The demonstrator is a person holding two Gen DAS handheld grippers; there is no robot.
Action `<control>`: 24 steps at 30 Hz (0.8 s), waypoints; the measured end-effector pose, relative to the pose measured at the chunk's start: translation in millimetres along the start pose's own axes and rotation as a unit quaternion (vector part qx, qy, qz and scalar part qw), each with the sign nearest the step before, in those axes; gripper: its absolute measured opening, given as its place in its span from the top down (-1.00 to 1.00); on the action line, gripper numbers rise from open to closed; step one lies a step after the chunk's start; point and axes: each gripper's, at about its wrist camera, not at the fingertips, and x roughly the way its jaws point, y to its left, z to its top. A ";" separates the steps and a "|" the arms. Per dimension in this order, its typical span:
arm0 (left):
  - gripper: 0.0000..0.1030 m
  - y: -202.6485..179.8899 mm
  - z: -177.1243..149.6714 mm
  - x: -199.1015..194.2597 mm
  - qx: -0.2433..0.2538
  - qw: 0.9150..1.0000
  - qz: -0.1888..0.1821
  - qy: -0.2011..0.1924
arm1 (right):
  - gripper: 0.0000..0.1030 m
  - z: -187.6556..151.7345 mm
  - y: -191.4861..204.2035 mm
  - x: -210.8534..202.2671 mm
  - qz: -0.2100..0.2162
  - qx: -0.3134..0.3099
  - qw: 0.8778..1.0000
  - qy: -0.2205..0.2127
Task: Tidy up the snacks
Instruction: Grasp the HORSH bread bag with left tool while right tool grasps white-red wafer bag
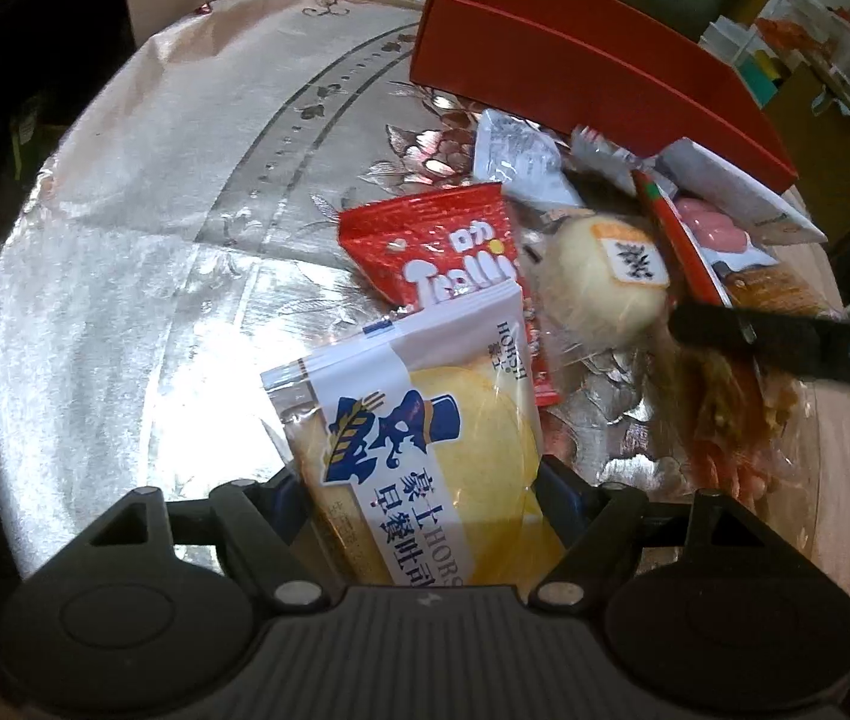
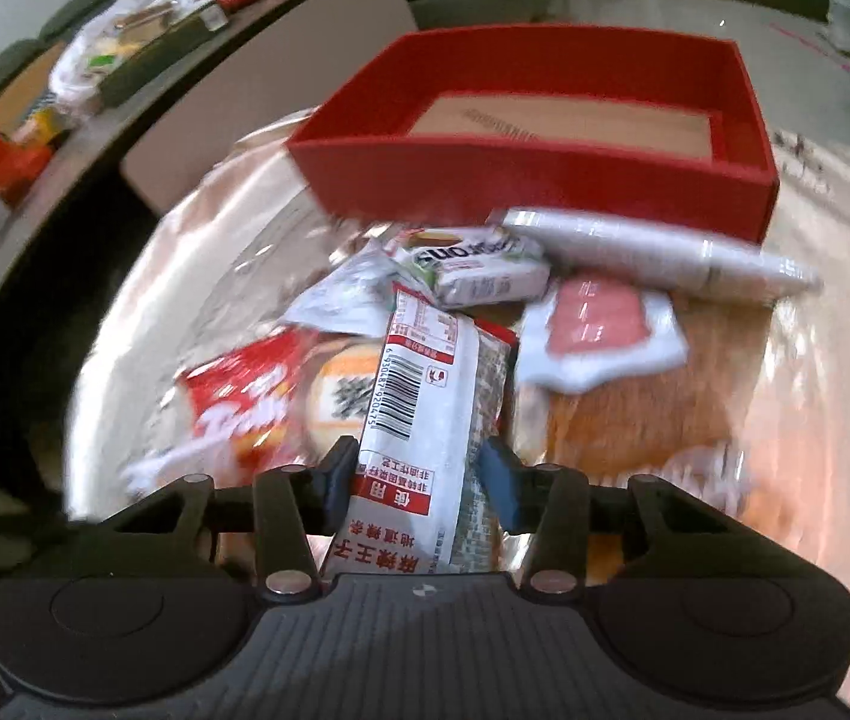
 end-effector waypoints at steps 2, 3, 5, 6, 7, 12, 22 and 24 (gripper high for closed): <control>-0.36 -1.1 -0.7 -0.4 0.010 1.000 0.001 0.001 | 0.03 -14.1 2.8 -12.6 0.011 0.008 1.000 -0.007; -0.36 -2.0 -1.5 -0.3 0.013 1.000 0.001 0.001 | 0.04 -22.6 2.7 -18.6 0.017 0.017 1.000 -0.009; -0.36 -2.0 -3.2 1.6 0.015 1.000 0.001 0.006 | 0.13 -34.9 2.1 -21.9 0.023 0.022 0.999 -0.002; -0.36 -2.9 -4.0 1.4 0.018 1.000 0.001 0.005 | 0.13 -41.8 2.9 -21.3 0.022 0.020 1.000 0.005; -0.37 -4.3 -5.2 0.9 0.024 1.000 0.004 0.005 | 0.13 -43.6 2.4 -18.2 0.020 0.018 1.000 0.010; -0.45 -12.0 -13.0 1.6 0.039 0.999 0.017 -0.007 | -0.09 -44.6 10.9 -11.2 -0.001 -0.015 1.000 0.011; -0.65 -21.7 -29.8 3.7 0.046 0.997 0.056 -0.006 | -0.18 -40.0 13.7 10.1 -0.013 -0.050 0.999 0.007; -0.45 -12.0 -31.0 -3.1 0.012 0.999 0.044 -0.011 | -0.10 -40.5 16.4 8.9 -0.019 -0.058 0.998 0.010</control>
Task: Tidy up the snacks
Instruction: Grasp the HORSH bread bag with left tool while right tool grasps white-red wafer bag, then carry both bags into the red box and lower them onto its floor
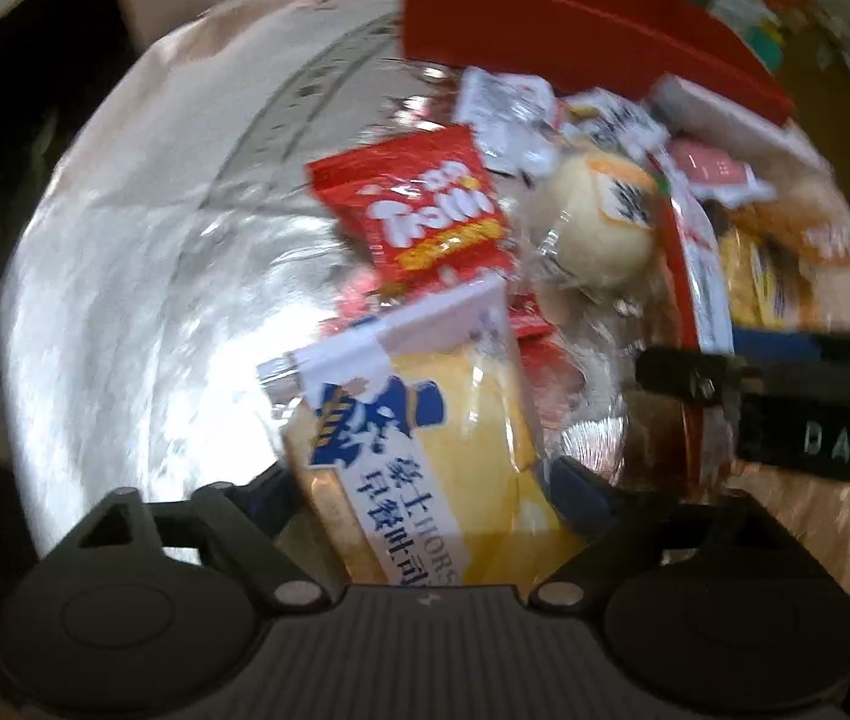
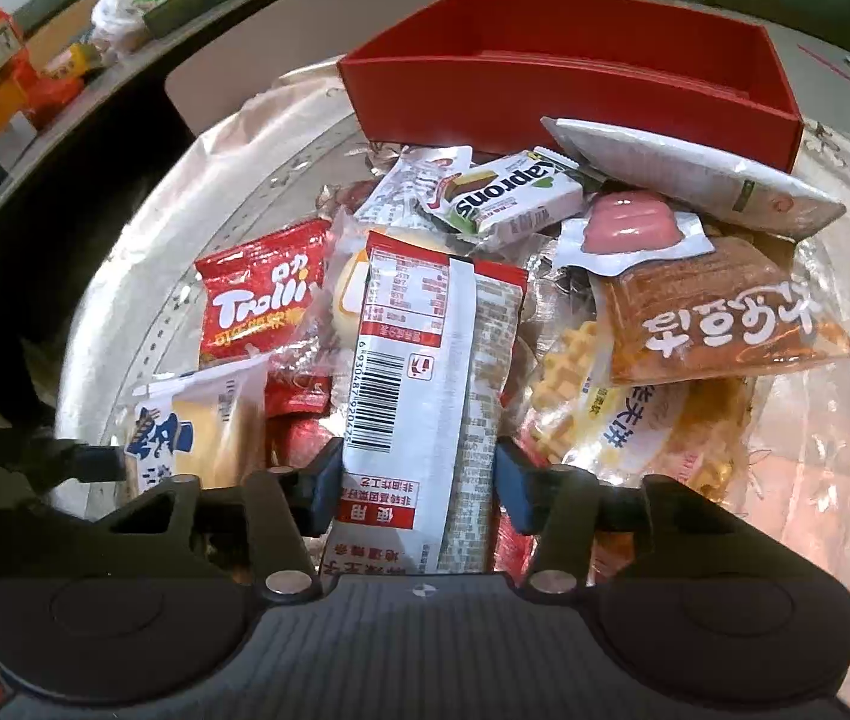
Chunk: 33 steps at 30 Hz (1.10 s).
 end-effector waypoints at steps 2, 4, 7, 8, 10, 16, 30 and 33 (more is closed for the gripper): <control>-0.40 6.7 0.0 -3.1 -0.022 1.000 -0.005 0.000 | -0.06 -0.7 3.7 -3.5 -0.004 -0.010 1.000 0.002; -0.37 8.3 -0.5 -4.6 -0.025 1.000 0.000 0.000 | -0.04 -0.9 4.6 -7.9 -0.004 -0.011 1.000 0.000; -0.34 7.0 -1.1 -8.5 -0.020 1.000 0.004 -0.004 | -0.03 -1.3 2.5 -16.9 0.003 -0.007 1.000 -0.009; -0.33 6.8 -0.9 -10.9 -0.020 1.000 0.002 -0.007 | -0.02 -1.3 1.9 -19.6 0.003 -0.005 1.000 -0.013; -0.33 6.5 -0.1 -16.7 -0.022 1.000 -0.003 -0.017 | -0.02 -2.3 0.2 -27.0 0.005 -0.001 1.000 -0.020; -0.31 9.7 9.0 -41.3 -0.027 0.998 -0.022 -0.053 | -0.01 -3.7 -0.3 -50.3 0.008 0.009 0.998 -0.054; -0.31 -17.2 80.6 -58.1 -0.014 0.992 -0.074 -0.105 | -0.01 27.5 -27.5 -94.2 -0.023 0.065 0.989 -0.134; -0.31 -22.5 100.6 -50.8 -0.025 0.990 -0.084 -0.108 | -0.01 40.8 -39.6 -88.2 -0.026 0.084 0.987 -0.138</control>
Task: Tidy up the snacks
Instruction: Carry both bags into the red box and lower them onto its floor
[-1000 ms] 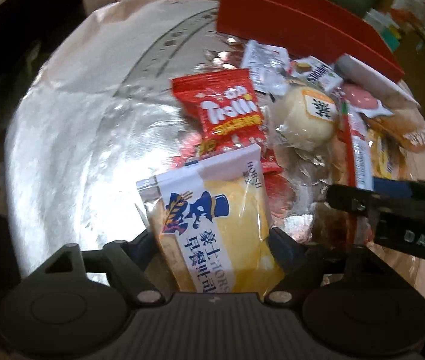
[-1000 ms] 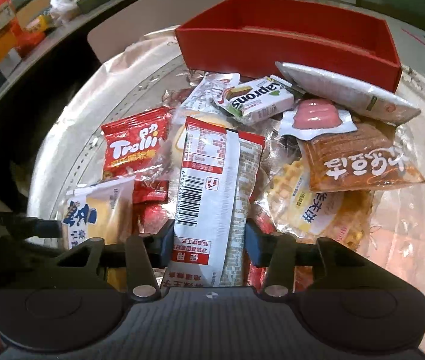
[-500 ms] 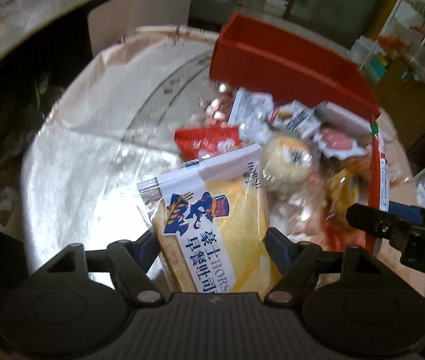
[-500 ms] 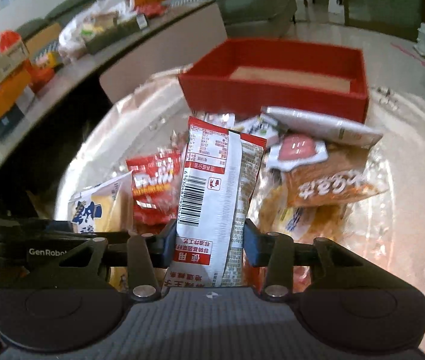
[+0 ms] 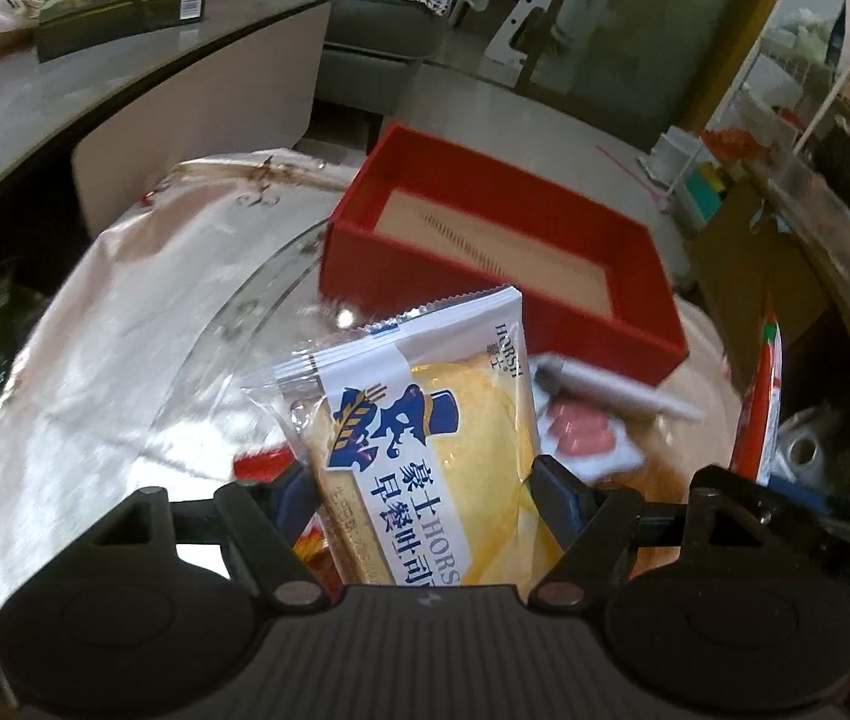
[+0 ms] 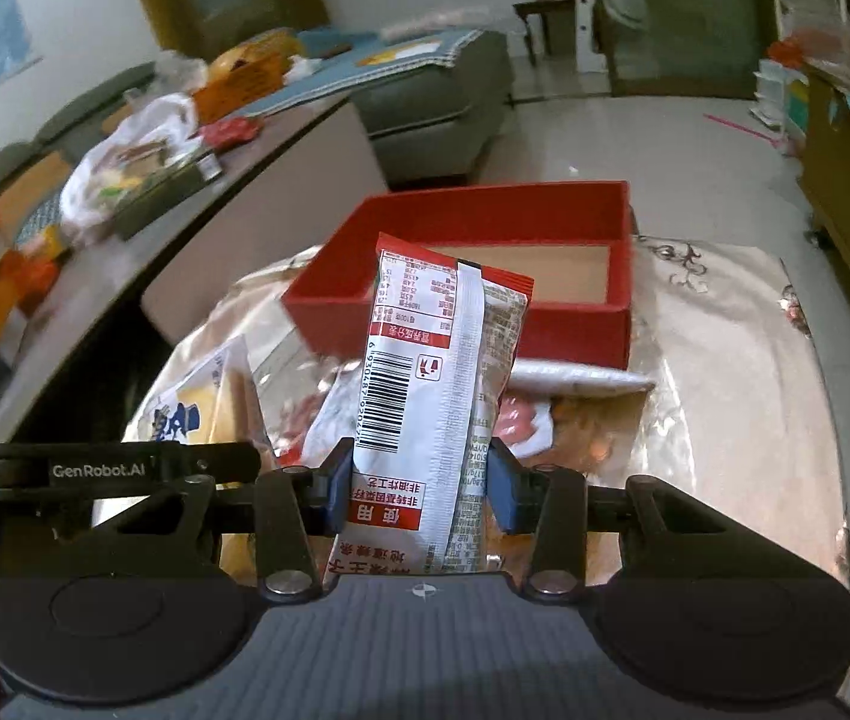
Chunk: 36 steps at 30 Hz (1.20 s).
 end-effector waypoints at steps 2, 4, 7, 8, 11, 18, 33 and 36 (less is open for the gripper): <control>-0.31 -7.8 11.8 8.3 0.005 1.000 0.000 -0.005 | -0.01 8.0 -1.6 6.1 -0.001 0.003 1.000 -0.005; -0.31 -15.7 21.9 14.8 0.015 1.000 0.001 -0.011 | -0.01 17.2 -0.7 13.0 0.000 -0.001 1.000 -0.007; -0.31 -24.6 35.1 23.8 0.026 0.999 0.000 -0.021 | -0.01 30.8 5.0 21.3 -0.001 -0.011 1.000 -0.012; -0.31 -27.3 41.4 27.3 0.029 0.999 0.002 -0.025 | -0.01 35.9 4.7 24.7 -0.002 -0.012 1.000 -0.013; -0.31 -32.8 57.6 37.5 0.035 0.999 0.005 -0.033 | -0.01 52.4 1.4 36.0 -0.008 -0.012 1.000 -0.017; -0.31 -45.1 87.0 64.3 0.051 0.998 0.016 -0.046 | -0.01 75.3 -11.2 61.6 -0.027 -0.010 0.999 -0.017; -0.30 -58.8 124.6 116.3 0.075 0.993 0.052 -0.074 | -0.01 103.7 -33.2 120.0 -0.062 -0.014 0.998 -0.007; -0.30 -61.5 129.7 128.9 0.082 0.992 0.058 -0.076 | -0.01 107.7 -35.5 129.6 -0.064 -0.015 0.998 -0.005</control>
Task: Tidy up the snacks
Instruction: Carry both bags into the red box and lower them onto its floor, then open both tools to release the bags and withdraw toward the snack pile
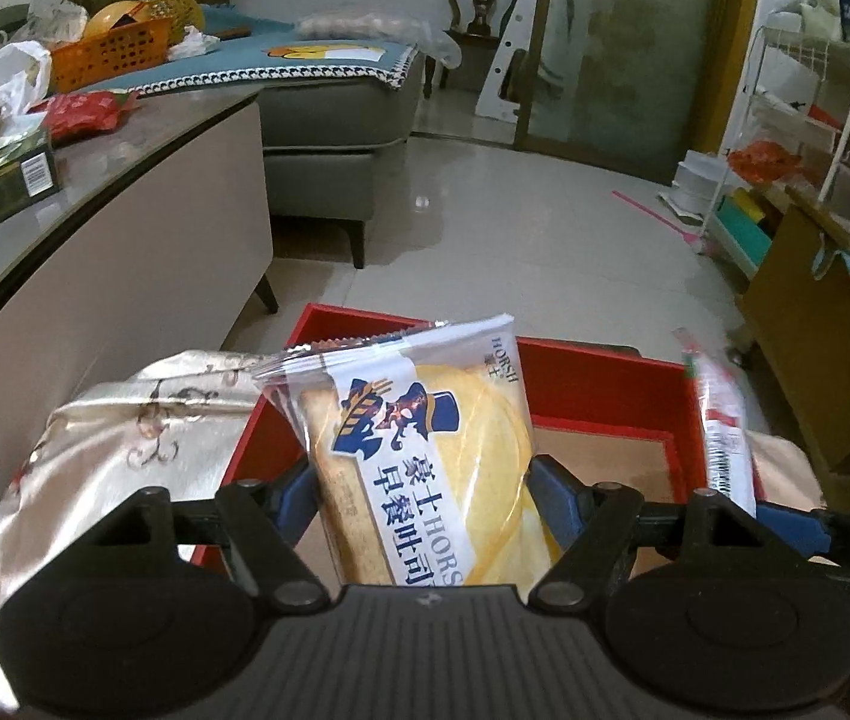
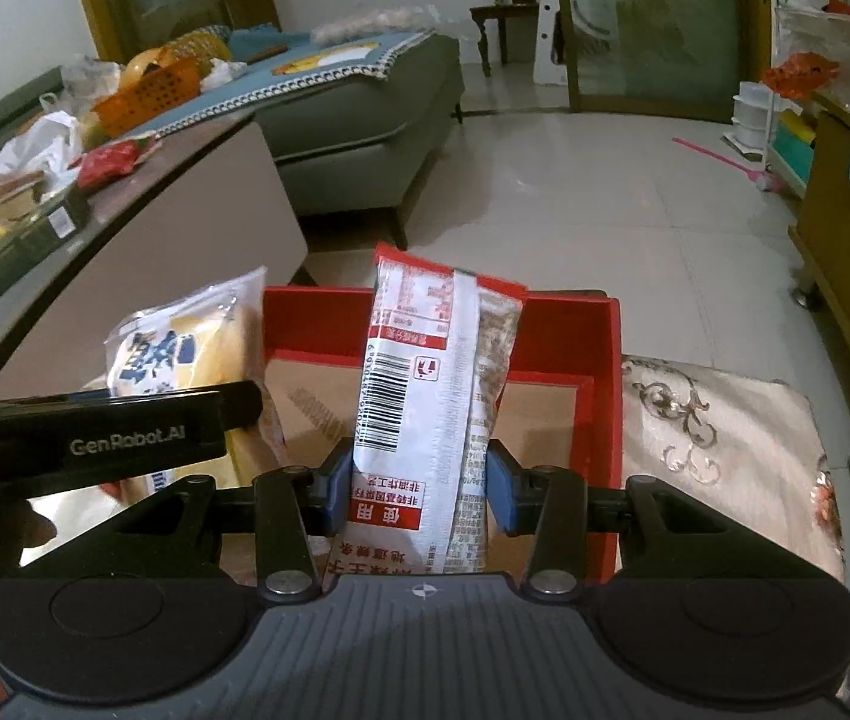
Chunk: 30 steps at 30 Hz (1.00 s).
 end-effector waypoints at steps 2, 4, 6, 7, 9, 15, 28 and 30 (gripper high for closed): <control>-0.29 -1.9 1.4 6.4 0.005 1.000 0.002 0.000 | -0.01 0.8 -0.6 6.9 -0.003 -0.005 1.000 0.003; -0.29 -3.0 1.7 14.1 0.008 1.000 0.004 0.003 | -0.01 0.3 -1.7 15.6 -0.004 -0.006 1.000 0.009; -0.27 -3.2 0.4 23.3 0.009 1.000 0.007 0.011 | -0.01 -1.0 -3.4 25.5 -0.008 -0.006 1.000 0.016; -0.27 -3.3 -0.4 27.6 0.010 1.000 0.008 0.015 | -0.01 -1.0 -4.8 30.7 -0.009 -0.004 1.000 0.019; -0.26 -3.2 -2.4 34.9 0.012 1.000 0.012 0.023 | -0.01 -1.3 -7.2 38.6 -0.010 -0.001 1.000 0.024; -0.27 -4.1 -4.9 48.0 0.021 0.999 0.022 0.036 | -0.02 -1.0 -5.0 57.1 -0.029 -0.013 0.999 0.028; -0.36 -3.1 -3.1 43.9 0.026 0.999 0.038 0.029 | -0.14 4.9 4.0 58.3 -0.052 -0.046 0.998 0.005; -0.36 -2.9 -3.5 41.6 0.028 0.999 0.036 0.030 | -0.14 6.8 3.6 54.4 -0.052 -0.046 0.998 0.002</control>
